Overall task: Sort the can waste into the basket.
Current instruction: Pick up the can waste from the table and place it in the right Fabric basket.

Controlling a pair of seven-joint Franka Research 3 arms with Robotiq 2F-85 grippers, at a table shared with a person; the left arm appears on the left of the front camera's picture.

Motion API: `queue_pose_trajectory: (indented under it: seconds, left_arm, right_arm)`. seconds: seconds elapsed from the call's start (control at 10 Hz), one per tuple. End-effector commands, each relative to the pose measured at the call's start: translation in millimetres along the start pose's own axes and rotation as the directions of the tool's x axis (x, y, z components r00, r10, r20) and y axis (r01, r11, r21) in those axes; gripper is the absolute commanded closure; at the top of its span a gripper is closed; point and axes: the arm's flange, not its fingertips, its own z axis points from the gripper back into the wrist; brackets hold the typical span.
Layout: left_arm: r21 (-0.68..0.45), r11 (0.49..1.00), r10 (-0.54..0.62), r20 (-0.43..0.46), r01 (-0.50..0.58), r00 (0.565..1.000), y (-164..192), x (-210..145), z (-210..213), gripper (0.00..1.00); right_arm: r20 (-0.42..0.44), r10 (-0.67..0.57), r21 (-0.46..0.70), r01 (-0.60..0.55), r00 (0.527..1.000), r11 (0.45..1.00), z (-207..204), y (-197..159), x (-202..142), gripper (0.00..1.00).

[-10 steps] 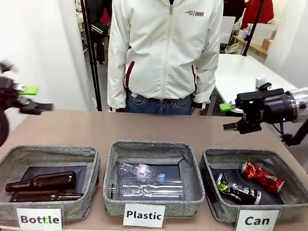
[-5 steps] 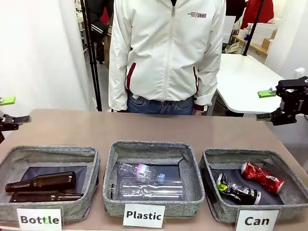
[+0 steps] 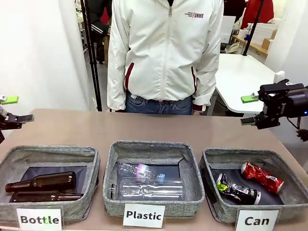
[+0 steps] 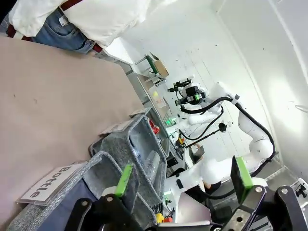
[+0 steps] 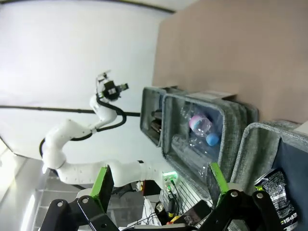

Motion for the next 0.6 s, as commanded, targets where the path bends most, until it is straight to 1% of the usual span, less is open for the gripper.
queue_pose_trajectory:
  seconds: [0.0, 0.5]
  left_arm:
    - [0.007, 1.000, -0.008, -0.002, 0.008, 1.000, -4.3, -0.3, -1.1, 0.00]
    - [0.007, 1.000, -0.008, -0.002, 0.008, 1.000, -4.3, -0.3, -1.1, 0.00]
  right_arm:
    - [0.025, 0.001, 0.004, -0.001, 1.000, 1.000, 1.9, 0.7, 1.6, 0.00]
    - [0.025, 0.001, 0.004, -0.001, 1.000, 1.000, 1.9, 0.7, 1.6, 0.00]
